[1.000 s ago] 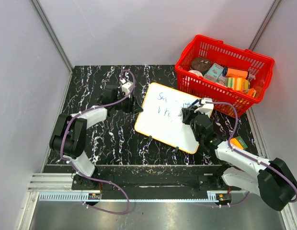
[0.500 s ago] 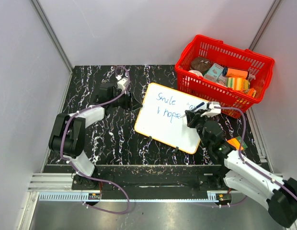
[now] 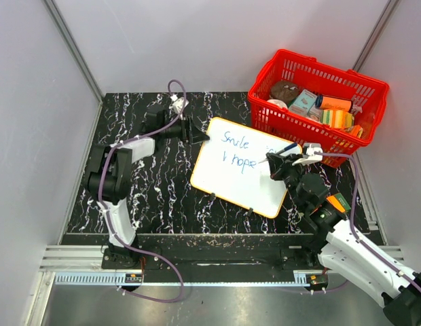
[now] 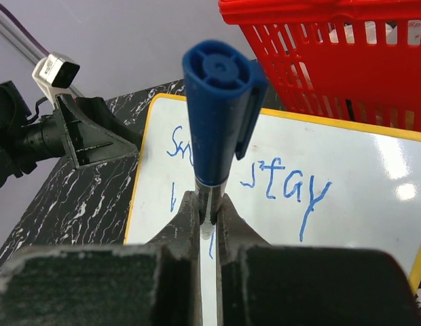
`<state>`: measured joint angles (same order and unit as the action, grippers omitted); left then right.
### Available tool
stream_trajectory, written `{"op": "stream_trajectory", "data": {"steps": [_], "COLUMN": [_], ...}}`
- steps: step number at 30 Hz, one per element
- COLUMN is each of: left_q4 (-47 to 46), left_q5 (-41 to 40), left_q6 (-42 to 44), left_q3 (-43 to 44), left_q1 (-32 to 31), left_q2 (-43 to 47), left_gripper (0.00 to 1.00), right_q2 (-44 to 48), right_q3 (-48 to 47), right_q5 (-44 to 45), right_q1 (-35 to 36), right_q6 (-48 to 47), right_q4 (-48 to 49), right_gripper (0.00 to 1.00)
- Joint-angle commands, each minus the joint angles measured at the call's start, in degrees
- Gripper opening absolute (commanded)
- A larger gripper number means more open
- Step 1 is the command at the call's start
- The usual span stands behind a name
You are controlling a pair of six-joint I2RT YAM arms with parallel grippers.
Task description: Write a sentence on the whiteboard
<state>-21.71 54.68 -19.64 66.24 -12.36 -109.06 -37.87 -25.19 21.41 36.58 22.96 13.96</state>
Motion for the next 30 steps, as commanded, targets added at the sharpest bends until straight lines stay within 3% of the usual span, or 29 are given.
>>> {"op": "stream_trajectory", "data": {"steps": [1,7,9,11,12,14,15,23,30], "left_q4": [-2.9,-4.56,-8.23,-10.79,-13.59,-15.81,-16.68,-16.26,-10.56], "left_q5": [4.65,8.16,10.27,11.85,12.47,12.47,12.21,4.31,0.79], "left_q6": [-1.28,-3.3,-6.19,-9.43,-10.32,-12.0,-11.92,-5.52,-0.23], "left_q3": [5.04,9.43,10.05,10.23,10.05,8.22,7.6,-6.36,-11.39], "left_q1": [-1.44,-2.84,-3.37,-3.46,-3.46,-3.37,-3.29,-0.65,0.58], "left_q2": [-2.47,-7.22,-8.71,-9.85,-10.03,-9.69,-9.34,1.55,6.22], "left_gripper": [0.71,0.67,0.57,0.43,0.29,0.14,0.0,0.0,0.0], "right_q2": [1.39,2.09,2.09,2.01,2.09,1.83,1.57,-0.71,-7.9], "right_q3": [-2.06,-2.06,-2.14,-2.32,-2.32,-2.49,-2.41,-2.06,-1.88], "right_q5": [0.48,0.92,1.0,1.18,1.18,1.18,1.09,-1.19,-5.58], "right_q1": [-0.28,-0.28,-0.37,-0.28,-0.28,-0.28,-0.28,-0.28,-0.28], "right_q6": [-1.16,-2.04,-2.13,-2.39,-2.57,-2.74,-2.83,-3.62,-3.71], "right_q4": [-0.6,-0.95,-1.12,-1.12,-1.12,-1.12,-0.86,1.07,7.21], "right_gripper": [0.0,0.0,0.0,0.0,0.0,0.0,0.0,0.0,0.0]}}
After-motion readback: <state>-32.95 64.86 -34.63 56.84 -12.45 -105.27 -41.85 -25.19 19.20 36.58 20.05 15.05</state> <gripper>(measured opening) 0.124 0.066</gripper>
